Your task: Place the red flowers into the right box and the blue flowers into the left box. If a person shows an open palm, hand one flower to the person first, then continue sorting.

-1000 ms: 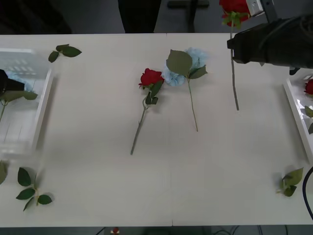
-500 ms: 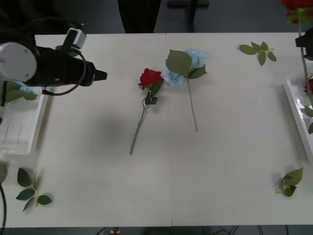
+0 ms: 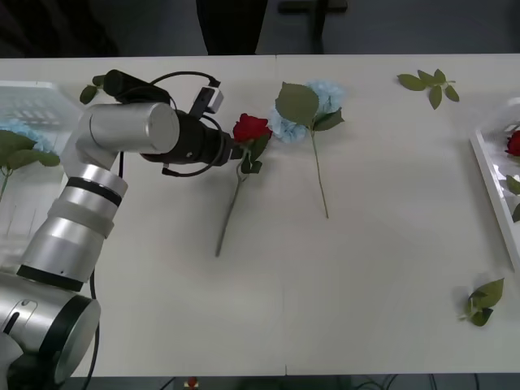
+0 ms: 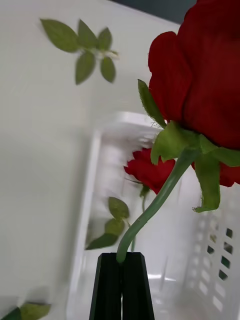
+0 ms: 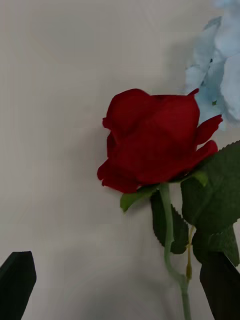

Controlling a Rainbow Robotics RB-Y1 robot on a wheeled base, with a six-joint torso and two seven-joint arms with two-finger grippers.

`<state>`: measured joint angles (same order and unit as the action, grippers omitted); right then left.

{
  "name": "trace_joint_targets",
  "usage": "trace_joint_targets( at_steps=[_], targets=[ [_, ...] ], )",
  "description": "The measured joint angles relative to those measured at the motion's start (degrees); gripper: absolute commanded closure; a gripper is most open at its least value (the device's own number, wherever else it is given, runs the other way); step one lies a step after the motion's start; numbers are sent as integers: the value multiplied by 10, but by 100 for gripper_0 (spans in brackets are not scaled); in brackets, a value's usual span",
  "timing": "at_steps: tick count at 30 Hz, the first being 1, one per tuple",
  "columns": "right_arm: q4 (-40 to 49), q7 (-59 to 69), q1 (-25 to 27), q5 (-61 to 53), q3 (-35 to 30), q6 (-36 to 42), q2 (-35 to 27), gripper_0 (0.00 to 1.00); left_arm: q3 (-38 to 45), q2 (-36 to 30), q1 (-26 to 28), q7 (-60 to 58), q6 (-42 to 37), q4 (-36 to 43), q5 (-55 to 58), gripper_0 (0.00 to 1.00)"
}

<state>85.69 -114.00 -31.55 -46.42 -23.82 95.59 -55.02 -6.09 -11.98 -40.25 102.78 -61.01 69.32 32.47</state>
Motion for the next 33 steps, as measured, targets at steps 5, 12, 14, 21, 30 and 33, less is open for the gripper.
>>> trace_joint_targets(
  at_steps=[5,12,14,21,30,33],
  targets=[
    [-75,-75,0,59,12,-36,-14,100,-12,17,-35,-10,12,-52,-16,4],
    [-173,-131,0,86,31,-148,-14,100,-37,27,-57,-16,39,-104,-22,4],
    [-200,-145,0,86,55,-189,-14,100,-48,27,-57,-16,42,-111,-26,5],
    [-277,-156,0,86,147,-293,-14,100,-67,27,-57,-16,42,-136,-36,32],
    [-309,-156,0,86,163,-333,-2,1,-68,27,-57,-16,43,-142,-47,100],
    [-309,-156,0,83,155,-333,5,0,-68,27,-57,-16,43,-142,-53,100]
  ],
)
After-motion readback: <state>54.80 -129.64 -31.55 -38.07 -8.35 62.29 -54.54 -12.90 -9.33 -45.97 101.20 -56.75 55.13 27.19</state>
